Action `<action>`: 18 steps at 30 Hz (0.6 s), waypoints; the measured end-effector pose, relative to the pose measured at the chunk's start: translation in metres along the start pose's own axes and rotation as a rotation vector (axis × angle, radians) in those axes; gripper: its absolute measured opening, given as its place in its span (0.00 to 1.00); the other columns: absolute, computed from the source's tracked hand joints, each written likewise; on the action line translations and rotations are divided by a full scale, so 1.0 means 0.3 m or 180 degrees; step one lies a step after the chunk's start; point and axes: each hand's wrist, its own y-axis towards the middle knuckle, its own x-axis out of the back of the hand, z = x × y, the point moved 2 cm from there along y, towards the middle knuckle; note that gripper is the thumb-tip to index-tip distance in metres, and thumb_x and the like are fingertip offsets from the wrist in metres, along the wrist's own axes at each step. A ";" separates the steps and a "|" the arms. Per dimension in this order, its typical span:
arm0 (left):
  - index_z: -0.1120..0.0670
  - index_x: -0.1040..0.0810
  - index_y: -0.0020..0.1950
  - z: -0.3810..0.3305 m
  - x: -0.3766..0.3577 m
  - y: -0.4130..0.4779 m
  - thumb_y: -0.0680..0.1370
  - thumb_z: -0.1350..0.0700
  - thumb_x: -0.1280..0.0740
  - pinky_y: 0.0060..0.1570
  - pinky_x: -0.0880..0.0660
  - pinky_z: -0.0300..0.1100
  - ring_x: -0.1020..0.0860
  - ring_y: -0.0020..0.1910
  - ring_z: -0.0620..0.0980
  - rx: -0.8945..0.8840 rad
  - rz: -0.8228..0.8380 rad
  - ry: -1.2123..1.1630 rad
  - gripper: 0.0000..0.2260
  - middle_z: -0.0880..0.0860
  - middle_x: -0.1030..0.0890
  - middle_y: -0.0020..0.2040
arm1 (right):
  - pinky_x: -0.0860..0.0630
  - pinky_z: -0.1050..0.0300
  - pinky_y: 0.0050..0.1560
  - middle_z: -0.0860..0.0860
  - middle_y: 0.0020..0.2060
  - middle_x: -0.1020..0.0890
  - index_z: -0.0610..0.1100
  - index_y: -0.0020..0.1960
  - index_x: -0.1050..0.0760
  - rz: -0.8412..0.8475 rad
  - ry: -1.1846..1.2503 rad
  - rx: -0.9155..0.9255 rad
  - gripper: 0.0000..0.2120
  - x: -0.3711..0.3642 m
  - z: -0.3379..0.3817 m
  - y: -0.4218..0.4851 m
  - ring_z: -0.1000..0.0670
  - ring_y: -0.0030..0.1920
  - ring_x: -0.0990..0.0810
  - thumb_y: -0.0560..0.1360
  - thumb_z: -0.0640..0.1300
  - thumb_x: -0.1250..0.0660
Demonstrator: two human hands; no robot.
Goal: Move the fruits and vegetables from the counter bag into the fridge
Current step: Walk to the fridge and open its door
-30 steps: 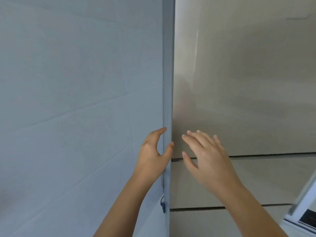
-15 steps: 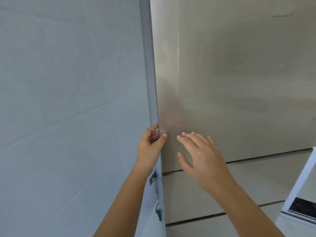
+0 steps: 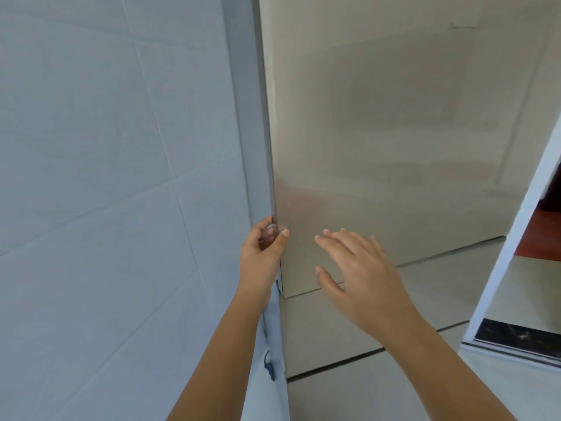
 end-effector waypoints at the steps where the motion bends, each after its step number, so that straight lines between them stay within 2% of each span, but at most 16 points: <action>1: 0.55 0.26 0.61 -0.002 -0.001 -0.021 0.75 0.62 0.33 0.51 0.28 0.35 0.25 0.47 0.44 -0.0025 0.0017 -0.0014 0.15 0.51 0.24 0.47 | 0.28 0.37 0.53 0.46 0.52 0.18 0.42 0.55 0.22 -0.0016 -0.0025 -0.0006 0.21 0.014 0.003 -0.014 0.43 0.54 0.21 0.69 0.50 0.44; 5: 0.49 0.25 0.57 -0.017 -0.001 -0.122 0.75 0.63 0.33 0.56 0.27 0.37 0.23 0.51 0.44 -0.0188 0.0188 0.0004 0.14 0.48 0.21 0.48 | 0.28 0.39 0.54 0.46 0.52 0.19 0.41 0.55 0.23 -0.0113 -0.0067 -0.0032 0.21 0.077 0.029 -0.076 0.43 0.54 0.21 0.70 0.50 0.44; 8: 0.53 0.25 0.59 -0.036 -0.009 -0.204 0.75 0.65 0.34 0.53 0.25 0.34 0.22 0.45 0.36 -0.0329 0.0391 -0.0047 0.15 0.46 0.20 0.48 | 0.29 0.38 0.55 0.46 0.53 0.19 0.41 0.56 0.23 -0.0117 -0.0105 -0.0151 0.21 0.121 0.055 -0.128 0.44 0.55 0.21 0.70 0.50 0.43; 10: 0.54 0.25 0.60 -0.046 -0.013 -0.263 0.75 0.65 0.34 0.49 0.25 0.32 0.22 0.44 0.34 -0.0427 0.0552 0.0040 0.15 0.46 0.19 0.48 | 0.29 0.38 0.56 0.46 0.53 0.19 0.41 0.56 0.23 -0.0069 -0.0182 -0.0256 0.21 0.149 0.070 -0.174 0.44 0.55 0.21 0.70 0.51 0.44; 12: 0.55 0.25 0.60 -0.039 -0.015 -0.315 0.74 0.65 0.33 0.49 0.25 0.33 0.21 0.48 0.39 -0.0478 0.0649 0.0160 0.15 0.49 0.19 0.50 | 0.30 0.39 0.57 0.47 0.54 0.19 0.42 0.57 0.23 -0.0014 -0.0258 -0.0373 0.22 0.179 0.079 -0.224 0.45 0.56 0.22 0.70 0.51 0.44; 14: 0.53 0.24 0.61 -0.026 -0.024 -0.366 0.74 0.63 0.32 0.54 0.25 0.42 0.22 0.53 0.46 -0.0477 0.0756 0.0322 0.16 0.52 0.20 0.54 | 0.30 0.39 0.58 0.47 0.55 0.20 0.42 0.58 0.24 0.0038 -0.0291 -0.0474 0.22 0.212 0.084 -0.276 0.45 0.57 0.23 0.70 0.51 0.44; 16: 0.49 0.24 0.60 -0.017 -0.039 -0.422 0.74 0.62 0.32 0.56 0.26 0.47 0.23 0.55 0.47 -0.0505 0.0865 0.0407 0.16 0.52 0.21 0.55 | 0.28 0.40 0.58 0.47 0.56 0.20 0.42 0.59 0.24 0.0095 -0.0326 -0.0563 0.22 0.246 0.091 -0.333 0.45 0.58 0.23 0.71 0.51 0.43; 18: 0.42 0.26 0.57 -0.020 -0.056 -0.479 0.74 0.61 0.32 0.56 0.26 0.47 0.24 0.55 0.45 -0.0597 0.0965 0.0445 0.17 0.49 0.22 0.55 | 0.28 0.41 0.58 0.47 0.57 0.21 0.43 0.60 0.25 0.0151 -0.0394 -0.0682 0.22 0.283 0.095 -0.390 0.46 0.58 0.24 0.71 0.52 0.43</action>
